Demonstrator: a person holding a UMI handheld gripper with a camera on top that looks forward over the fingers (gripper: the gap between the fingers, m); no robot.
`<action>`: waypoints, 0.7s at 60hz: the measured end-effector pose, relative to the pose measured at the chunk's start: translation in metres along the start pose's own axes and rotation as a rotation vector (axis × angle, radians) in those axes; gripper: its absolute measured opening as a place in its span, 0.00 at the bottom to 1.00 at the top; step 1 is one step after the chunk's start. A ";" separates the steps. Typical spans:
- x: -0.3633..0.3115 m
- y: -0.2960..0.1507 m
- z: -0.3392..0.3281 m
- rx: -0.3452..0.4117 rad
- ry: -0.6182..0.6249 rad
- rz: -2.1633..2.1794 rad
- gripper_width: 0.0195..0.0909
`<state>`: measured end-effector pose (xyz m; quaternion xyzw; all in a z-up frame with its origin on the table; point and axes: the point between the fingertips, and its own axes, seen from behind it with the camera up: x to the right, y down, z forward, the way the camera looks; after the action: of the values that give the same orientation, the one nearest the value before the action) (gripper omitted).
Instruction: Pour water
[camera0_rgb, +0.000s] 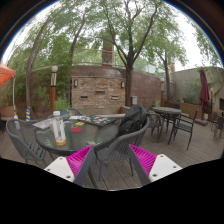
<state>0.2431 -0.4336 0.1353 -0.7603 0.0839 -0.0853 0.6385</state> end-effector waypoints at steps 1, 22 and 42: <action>0.000 0.001 0.001 0.000 -0.001 0.004 0.85; -0.037 0.028 0.058 0.008 -0.137 0.058 0.89; -0.197 0.042 0.180 0.075 -0.348 0.007 0.89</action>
<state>0.0935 -0.2221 0.0586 -0.7388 -0.0283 0.0467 0.6717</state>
